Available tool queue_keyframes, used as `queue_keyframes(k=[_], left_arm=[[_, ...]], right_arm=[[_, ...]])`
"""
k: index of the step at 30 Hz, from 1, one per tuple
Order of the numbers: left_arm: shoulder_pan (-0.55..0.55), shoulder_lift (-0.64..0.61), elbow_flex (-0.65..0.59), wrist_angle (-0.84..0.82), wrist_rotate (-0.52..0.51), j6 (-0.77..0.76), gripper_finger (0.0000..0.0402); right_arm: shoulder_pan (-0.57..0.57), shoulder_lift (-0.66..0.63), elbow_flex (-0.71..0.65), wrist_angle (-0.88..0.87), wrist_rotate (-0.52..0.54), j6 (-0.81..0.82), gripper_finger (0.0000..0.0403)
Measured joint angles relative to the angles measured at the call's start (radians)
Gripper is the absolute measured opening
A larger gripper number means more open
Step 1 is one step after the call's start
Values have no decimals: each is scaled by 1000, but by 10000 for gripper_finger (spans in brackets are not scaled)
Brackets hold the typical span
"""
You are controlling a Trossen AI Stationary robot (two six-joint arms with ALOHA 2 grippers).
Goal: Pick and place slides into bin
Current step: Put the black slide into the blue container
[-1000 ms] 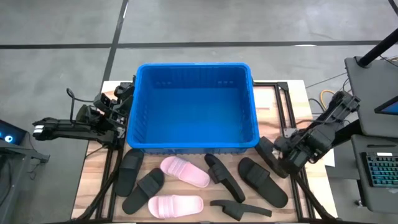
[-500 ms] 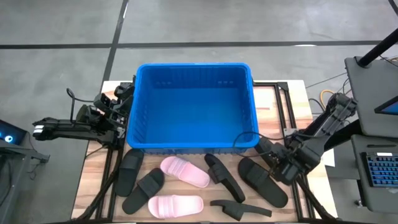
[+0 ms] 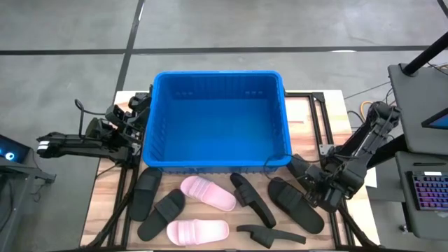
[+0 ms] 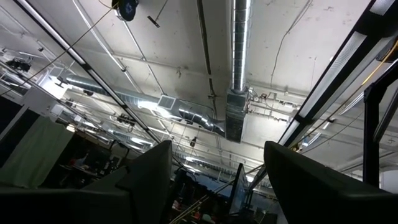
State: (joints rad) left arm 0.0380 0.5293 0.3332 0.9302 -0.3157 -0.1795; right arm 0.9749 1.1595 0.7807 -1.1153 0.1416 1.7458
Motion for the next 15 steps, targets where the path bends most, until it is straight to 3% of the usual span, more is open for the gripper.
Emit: queue_keyframes(k=[15], left_arm=[[0, 0, 0, -1, 0, 0, 240]], right_arm=[[16, -14, -111, 58, -2, 61, 205]])
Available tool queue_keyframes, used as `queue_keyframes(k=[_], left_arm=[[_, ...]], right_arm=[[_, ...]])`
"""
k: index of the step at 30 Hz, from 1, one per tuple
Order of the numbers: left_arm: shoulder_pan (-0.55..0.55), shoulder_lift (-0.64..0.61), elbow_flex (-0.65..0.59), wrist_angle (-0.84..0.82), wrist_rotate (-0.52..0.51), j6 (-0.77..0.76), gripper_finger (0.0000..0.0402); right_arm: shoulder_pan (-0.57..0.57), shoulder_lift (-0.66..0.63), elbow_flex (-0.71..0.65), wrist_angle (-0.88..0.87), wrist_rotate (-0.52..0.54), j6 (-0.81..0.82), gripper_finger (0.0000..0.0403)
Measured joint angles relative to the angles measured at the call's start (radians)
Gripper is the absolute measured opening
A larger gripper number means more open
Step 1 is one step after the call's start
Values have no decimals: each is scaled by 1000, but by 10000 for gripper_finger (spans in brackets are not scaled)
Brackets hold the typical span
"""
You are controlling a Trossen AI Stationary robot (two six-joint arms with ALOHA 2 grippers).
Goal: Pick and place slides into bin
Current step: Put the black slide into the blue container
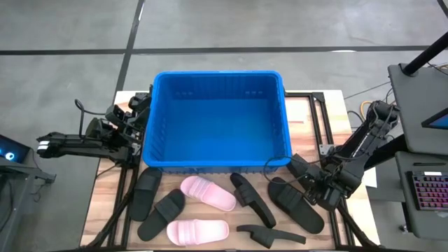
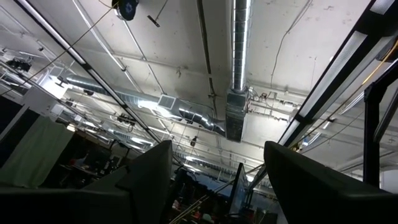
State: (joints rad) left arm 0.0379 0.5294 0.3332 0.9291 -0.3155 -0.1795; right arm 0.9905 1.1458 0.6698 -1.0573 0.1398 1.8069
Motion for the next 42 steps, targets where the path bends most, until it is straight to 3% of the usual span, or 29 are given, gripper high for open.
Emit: queue_keyframes(k=[5, 12, 25, 33, 42], left_arm=[[0, 0, 0, 0, 0, 1, 240], [0, 0, 0, 0, 0, 2, 240], [0, 0, 0, 0, 0, 2, 240], [0, 0, 0, 0, 0, 2, 240], [0, 0, 0, 0, 0, 2, 240]], right_arm=[[0, 0, 1, -3, 0, 25, 174], [1, 0, 11, -2, 37, 21, 60], [0, 0, 69, -39, 45, 101, 59], [0, 0, 191, -308, 27, 270, 59], [0, 2, 398, -520, 176, 350, 59]])
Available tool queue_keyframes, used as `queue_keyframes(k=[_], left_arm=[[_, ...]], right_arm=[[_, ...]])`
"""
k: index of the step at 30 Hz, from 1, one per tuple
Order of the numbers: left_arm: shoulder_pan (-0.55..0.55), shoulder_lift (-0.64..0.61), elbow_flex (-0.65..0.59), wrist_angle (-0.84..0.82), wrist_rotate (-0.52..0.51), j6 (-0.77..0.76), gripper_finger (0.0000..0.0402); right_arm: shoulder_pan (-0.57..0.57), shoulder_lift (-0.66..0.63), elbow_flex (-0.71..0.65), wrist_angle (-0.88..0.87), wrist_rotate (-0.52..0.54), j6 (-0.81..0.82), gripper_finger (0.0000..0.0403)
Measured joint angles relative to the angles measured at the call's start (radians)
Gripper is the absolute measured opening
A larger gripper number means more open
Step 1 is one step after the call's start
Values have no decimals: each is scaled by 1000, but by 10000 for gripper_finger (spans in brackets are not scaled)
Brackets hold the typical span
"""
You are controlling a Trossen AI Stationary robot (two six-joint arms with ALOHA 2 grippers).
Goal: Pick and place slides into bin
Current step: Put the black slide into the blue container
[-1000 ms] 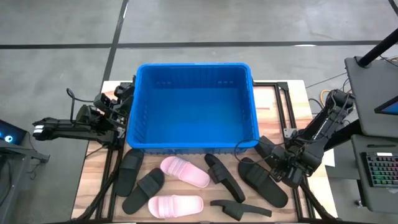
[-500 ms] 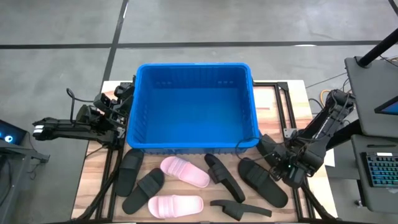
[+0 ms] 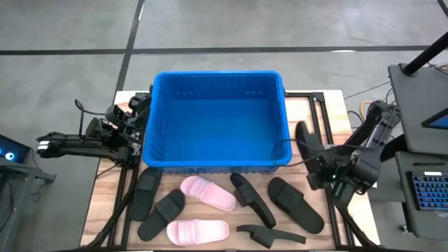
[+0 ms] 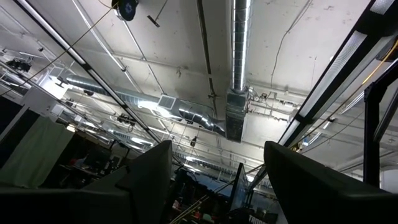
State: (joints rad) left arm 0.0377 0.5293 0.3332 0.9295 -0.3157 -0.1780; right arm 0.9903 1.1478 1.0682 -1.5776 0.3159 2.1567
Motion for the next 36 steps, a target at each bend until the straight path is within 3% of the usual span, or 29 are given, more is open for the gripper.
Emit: queue_keyframes(k=[3, 10, 27, 30, 36], left_arm=[[0, -1, 0, 3, 0, -1, 240], [0, -2, 0, 4, 0, -2, 240], [0, -2, 0, 4, -4, -3, 240], [0, -2, 0, 4, -4, -3, 240], [0, 0, 0, 4, -17, -2, 240]], right_arm=[[-3, -18, 39, 15, 15, -3, 59], [-6, -20, 122, 10, 195, -9, 59], [-7, -13, 353, 9, 231, -216, 59], [-7, -7, 372, 40, 326, -266, 59], [-7, -6, 372, 158, 628, -406, 59]])
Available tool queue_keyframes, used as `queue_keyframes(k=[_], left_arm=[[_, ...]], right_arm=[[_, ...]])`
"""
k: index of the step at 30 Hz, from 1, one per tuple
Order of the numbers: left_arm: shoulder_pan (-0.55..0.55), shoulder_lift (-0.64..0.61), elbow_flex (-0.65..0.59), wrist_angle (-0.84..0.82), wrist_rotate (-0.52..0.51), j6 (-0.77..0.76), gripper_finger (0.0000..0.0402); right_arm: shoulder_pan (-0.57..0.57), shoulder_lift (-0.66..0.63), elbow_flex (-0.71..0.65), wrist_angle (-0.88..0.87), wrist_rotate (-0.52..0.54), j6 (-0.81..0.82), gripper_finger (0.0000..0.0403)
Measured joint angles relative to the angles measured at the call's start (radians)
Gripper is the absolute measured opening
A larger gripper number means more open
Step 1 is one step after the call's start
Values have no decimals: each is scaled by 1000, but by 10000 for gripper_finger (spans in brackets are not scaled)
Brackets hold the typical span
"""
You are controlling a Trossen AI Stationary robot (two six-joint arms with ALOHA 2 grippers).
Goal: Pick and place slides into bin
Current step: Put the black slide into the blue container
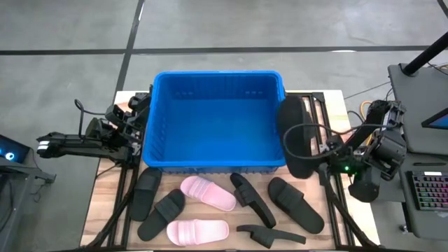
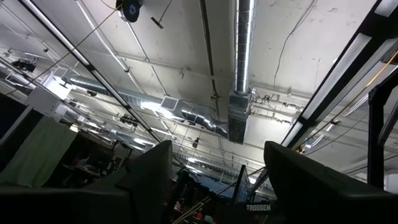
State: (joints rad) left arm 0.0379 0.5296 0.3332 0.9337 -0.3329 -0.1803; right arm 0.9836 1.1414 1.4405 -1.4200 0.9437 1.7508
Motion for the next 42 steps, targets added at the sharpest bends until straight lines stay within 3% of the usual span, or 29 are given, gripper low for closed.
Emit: queue_keyframes(k=[3, 7, 13, 17, 20, 28, 34, 42], left_arm=[[0, 0, 0, 0, -16, 0, 240], [0, 0, 0, 0, -17, 0, 240], [0, 0, 0, 0, -17, 0, 240], [0, -2, 0, 0, -17, 0, 240], [0, -1, 0, 0, -17, 0, 240], [0, 0, 0, 0, -20, 0, 240], [0, -1, 0, 0, -20, -42, 240], [0, 0, 0, 0, -16, -69, 240]], right_arm=[[0, 0, -17, 88, 135, -118, 59], [-4, 1, -46, 211, 234, -224, 59], [-22, 3, -93, 366, 316, -304, 59], [-44, 3, -119, 469, 315, -370, 59], [-66, 6, -121, 582, 282, -464, 59], [-161, 22, -122, 928, 55, -1001, 59], [-238, 20, -122, 937, -47, -1157, 59], [-356, 20, -122, 937, -265, -1303, 59]])
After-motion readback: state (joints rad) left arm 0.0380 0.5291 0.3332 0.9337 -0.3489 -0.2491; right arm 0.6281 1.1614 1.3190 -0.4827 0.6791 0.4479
